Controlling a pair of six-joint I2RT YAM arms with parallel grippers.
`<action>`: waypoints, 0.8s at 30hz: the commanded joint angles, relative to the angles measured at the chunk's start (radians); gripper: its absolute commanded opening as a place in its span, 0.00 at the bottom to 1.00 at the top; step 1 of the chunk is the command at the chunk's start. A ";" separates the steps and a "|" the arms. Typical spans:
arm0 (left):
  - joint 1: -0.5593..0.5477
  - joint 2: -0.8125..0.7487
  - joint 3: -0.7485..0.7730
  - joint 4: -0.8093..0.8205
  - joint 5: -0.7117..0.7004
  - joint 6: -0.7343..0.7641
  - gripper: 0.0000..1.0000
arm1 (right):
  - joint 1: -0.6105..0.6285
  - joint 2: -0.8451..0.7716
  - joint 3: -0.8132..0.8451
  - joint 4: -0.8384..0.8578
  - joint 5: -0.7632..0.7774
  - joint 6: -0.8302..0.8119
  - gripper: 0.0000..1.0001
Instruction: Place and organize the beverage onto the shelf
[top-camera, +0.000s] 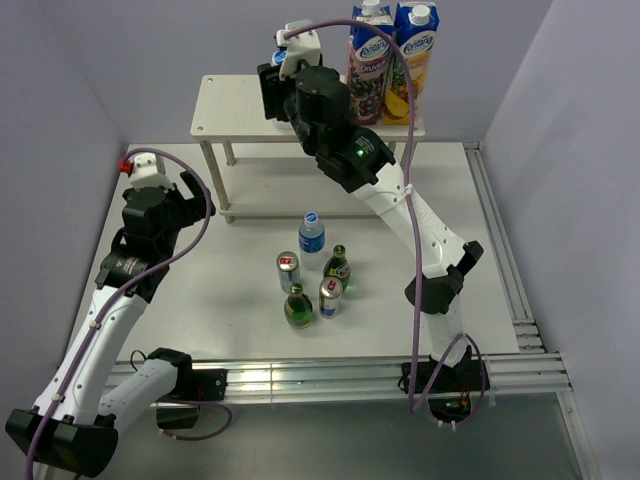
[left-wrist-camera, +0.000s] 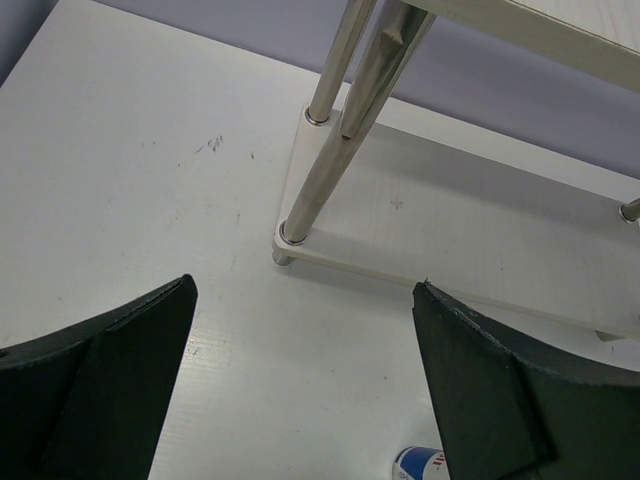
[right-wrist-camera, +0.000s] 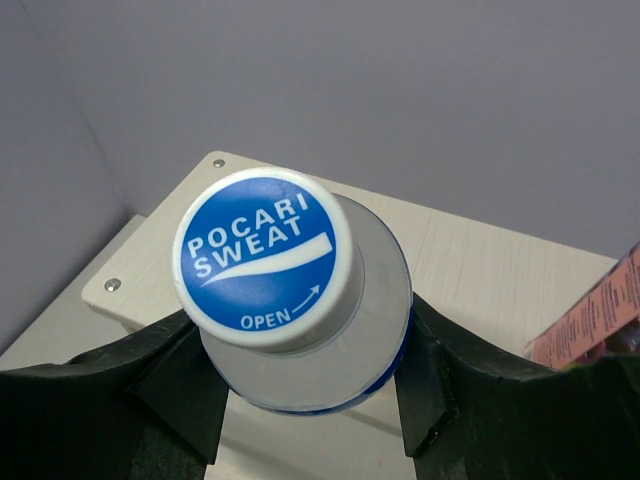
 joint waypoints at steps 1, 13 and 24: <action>0.011 -0.003 0.002 0.014 0.001 0.018 0.96 | -0.001 -0.041 0.082 0.275 0.020 -0.051 0.00; 0.024 0.008 0.004 0.011 0.012 0.017 0.96 | -0.013 -0.059 0.047 0.255 0.022 0.012 0.03; 0.044 0.002 0.005 0.011 0.017 0.014 0.96 | -0.021 -0.063 0.013 0.208 0.011 0.058 0.11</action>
